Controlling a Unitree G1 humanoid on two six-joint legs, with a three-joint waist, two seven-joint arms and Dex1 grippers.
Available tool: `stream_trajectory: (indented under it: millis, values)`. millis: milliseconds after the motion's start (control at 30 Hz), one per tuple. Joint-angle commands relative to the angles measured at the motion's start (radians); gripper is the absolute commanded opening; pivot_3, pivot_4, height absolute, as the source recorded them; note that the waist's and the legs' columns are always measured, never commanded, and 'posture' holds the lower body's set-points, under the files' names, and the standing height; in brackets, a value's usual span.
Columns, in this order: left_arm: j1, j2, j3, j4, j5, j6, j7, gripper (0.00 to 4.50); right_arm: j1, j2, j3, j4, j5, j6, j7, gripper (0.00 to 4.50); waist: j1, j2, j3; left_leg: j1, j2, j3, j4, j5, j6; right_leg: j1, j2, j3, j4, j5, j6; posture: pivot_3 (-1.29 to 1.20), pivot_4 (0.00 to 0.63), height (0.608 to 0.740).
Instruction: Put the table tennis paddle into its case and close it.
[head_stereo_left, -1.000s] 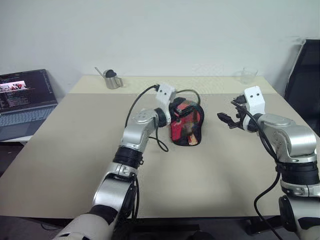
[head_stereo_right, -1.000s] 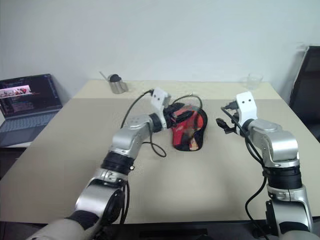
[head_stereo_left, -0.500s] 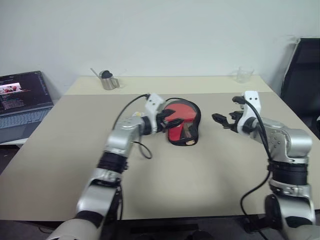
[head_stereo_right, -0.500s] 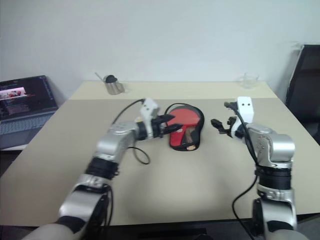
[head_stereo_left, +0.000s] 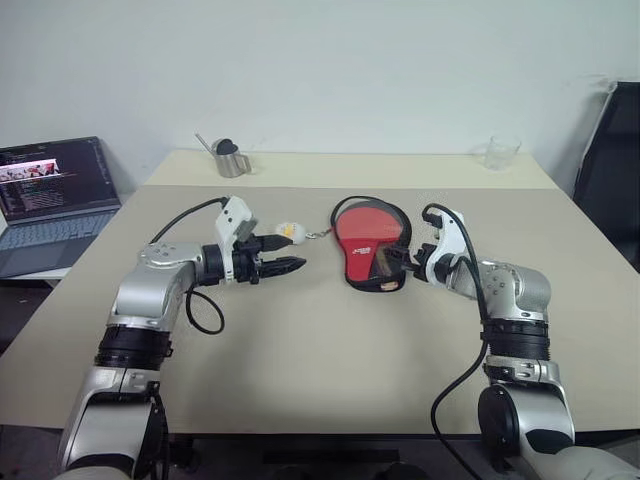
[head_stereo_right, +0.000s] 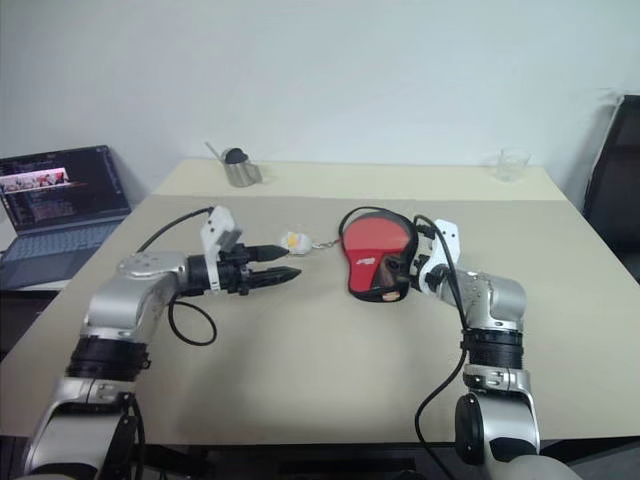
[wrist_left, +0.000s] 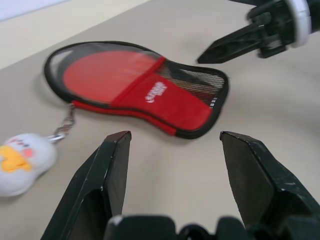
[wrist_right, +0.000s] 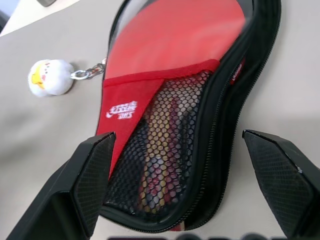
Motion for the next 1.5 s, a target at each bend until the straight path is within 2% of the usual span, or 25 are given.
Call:
stream_trajectory:
  millis: [33, 333, 367, 700, 1067, 1200, 1300, 1400, 1467, 1500]
  values:
    - [0.013, -0.009, 0.014, -0.096, -0.032, 0.032, 0.03, 3.11, -0.018, 0.001, 0.001, 0.03, 0.005, -0.042, -0.003, 4.47, -0.002, 0.0, 0.0, 0.0, 0.0, 0.0, 0.0, 0.0, 0.0, 0.0, 0.0, 0.0, 0.0, 0.0, 0.0, 0.0, 0.15, 0.74]
    - [0.033, -0.008, 0.009, -0.141, -0.044, 0.065, 0.054, 3.11, -0.001, 0.022, 0.008, 0.094, 0.011, -0.077, -0.013, 4.47, -0.007, 0.0, 0.0, 0.001, 0.001, 0.0, 0.0, 0.0, 0.0, 0.0, 0.001, 0.0, 0.001, 0.0, 0.0, 0.0, 0.15, 0.74]
    - [0.033, -0.008, 0.008, -0.142, -0.045, 0.065, 0.055, 3.11, 0.002, 0.026, 0.01, 0.093, 0.011, -0.077, -0.015, 4.3, -0.007, 0.0, 0.0, 0.001, 0.001, 0.0, 0.0, 0.0, 0.0, 0.0, 0.001, 0.001, 0.001, 0.0, 0.0, 0.0, 0.15, 0.74]
    - [0.022, -0.011, 0.005, -0.125, -0.037, 0.053, 0.073, 3.11, 0.019, 0.071, 0.033, 0.075, 0.014, -0.075, -0.024, 4.3, -0.007, 0.0, 0.0, 0.001, 0.001, 0.0, 0.0, 0.0, 0.0, 0.0, 0.001, 0.001, 0.001, 0.0, 0.0, 0.0, 0.15, 0.74]
    - [0.035, -0.02, -0.013, -0.138, -0.029, 0.051, 0.093, 3.11, 0.033, 0.069, 0.03, 0.106, 0.001, -0.098, -0.038, 4.3, -0.006, 0.0, 0.0, 0.001, 0.001, 0.0, 0.0, 0.0, 0.0, 0.0, 0.001, 0.001, 0.001, 0.0, 0.0, 0.0, 0.15, 0.74]
    - [0.03, -0.021, -0.018, -0.132, -0.029, 0.05, 0.094, 3.11, 0.028, 0.074, -0.032, 0.106, 0.051, -0.096, -0.031, 4.3, -0.006, 0.0, 0.0, 0.002, 0.001, 0.0, 0.0, 0.0, 0.0, 0.0, 0.001, 0.001, 0.001, 0.0, 0.0, 0.0, 0.15, 0.74]
    - [0.031, -0.019, -0.018, -0.133, -0.032, 0.051, 0.09, 3.11, 0.003, 0.09, -0.127, 0.097, 0.131, -0.083, -0.045, 4.3, -0.006, 0.0, 0.0, 0.001, 0.001, 0.0, 0.0, 0.0, 0.0, 0.0, 0.001, 0.001, 0.001, 0.0, 0.0, 0.0, 0.15, 0.74]
    - [0.027, -0.018, -0.018, -0.127, -0.031, 0.05, 0.088, 3.11, 0.001, 0.076, -0.123, 0.072, 0.155, -0.076, -0.031, 4.3, -0.006, 0.0, 0.0, 0.001, 0.001, 0.001, 0.0, 0.0, 0.0, 0.0, 0.001, 0.001, 0.0, 0.0, 0.0, 0.0, 0.15, 0.74]
    - [0.024, -0.02, -0.021, -0.122, -0.028, 0.047, 0.088, 3.11, 0.004, 0.074, -0.117, 0.07, 0.157, -0.076, -0.036, 3.91, -0.006, 0.0, 0.0, 0.001, 0.001, 0.001, -0.001, 0.0, 0.0, 0.0, 0.001, 0.001, 0.0, 0.0, 0.0, 0.0, 0.15, 0.74]
    - [0.024, -0.022, -0.022, -0.122, -0.028, 0.048, 0.088, 3.11, 0.009, 0.073, -0.108, 0.07, 0.153, -0.078, -0.037, 3.54, -0.006, 0.0, 0.0, 0.001, 0.001, 0.001, -0.001, 0.0, 0.0, 0.0, 0.001, 0.001, 0.0, 0.0, 0.0, 0.0, 0.15, 0.74]
